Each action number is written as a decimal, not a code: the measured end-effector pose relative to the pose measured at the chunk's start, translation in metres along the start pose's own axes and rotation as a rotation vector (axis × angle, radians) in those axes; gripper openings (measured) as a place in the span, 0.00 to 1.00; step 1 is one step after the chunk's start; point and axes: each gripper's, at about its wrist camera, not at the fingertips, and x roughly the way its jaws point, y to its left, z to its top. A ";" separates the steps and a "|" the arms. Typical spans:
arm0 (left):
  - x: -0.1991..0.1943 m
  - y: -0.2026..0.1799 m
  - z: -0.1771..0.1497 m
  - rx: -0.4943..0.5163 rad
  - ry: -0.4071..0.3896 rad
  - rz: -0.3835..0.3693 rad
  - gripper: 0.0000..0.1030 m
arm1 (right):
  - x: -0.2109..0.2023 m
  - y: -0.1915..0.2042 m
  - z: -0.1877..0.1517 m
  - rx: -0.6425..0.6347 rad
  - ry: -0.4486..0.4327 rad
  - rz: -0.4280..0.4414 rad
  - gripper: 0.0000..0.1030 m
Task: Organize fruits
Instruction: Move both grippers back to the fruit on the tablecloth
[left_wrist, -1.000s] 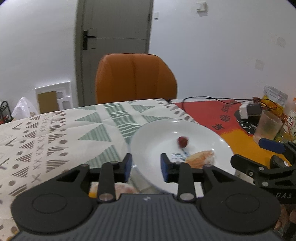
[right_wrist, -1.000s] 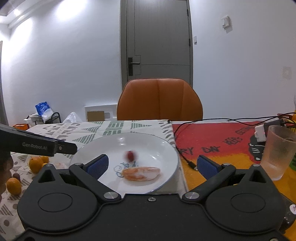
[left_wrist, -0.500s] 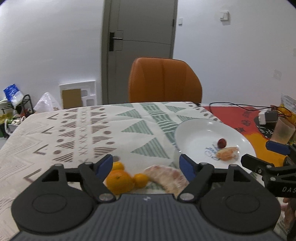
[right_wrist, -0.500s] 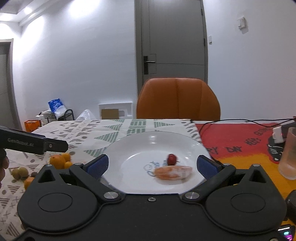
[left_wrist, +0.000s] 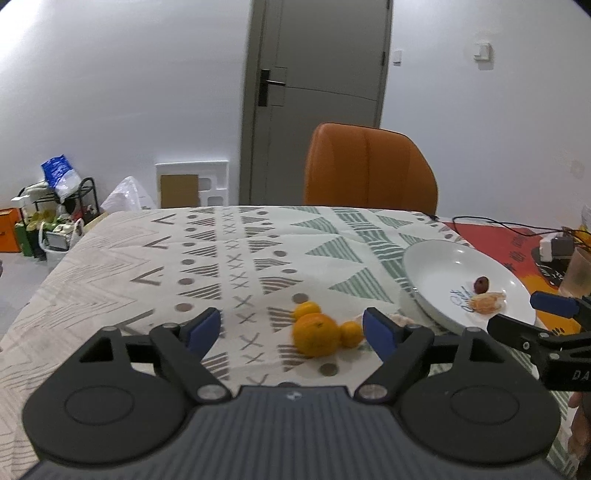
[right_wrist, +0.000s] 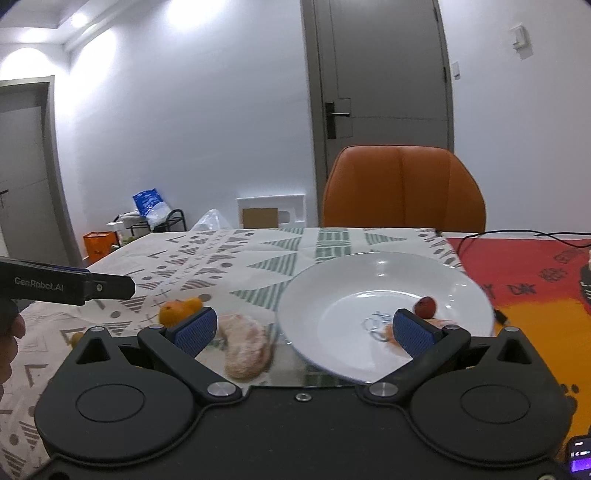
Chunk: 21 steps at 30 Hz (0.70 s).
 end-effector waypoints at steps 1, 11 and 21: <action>-0.002 0.004 -0.001 -0.006 -0.002 0.005 0.81 | 0.000 0.002 0.000 0.002 0.002 0.012 1.00; -0.015 0.040 -0.016 -0.059 -0.001 0.043 0.80 | 0.007 0.032 -0.002 -0.010 0.038 0.110 1.00; -0.020 0.061 -0.036 -0.097 0.022 0.054 0.78 | 0.012 0.060 -0.007 -0.028 0.074 0.203 0.97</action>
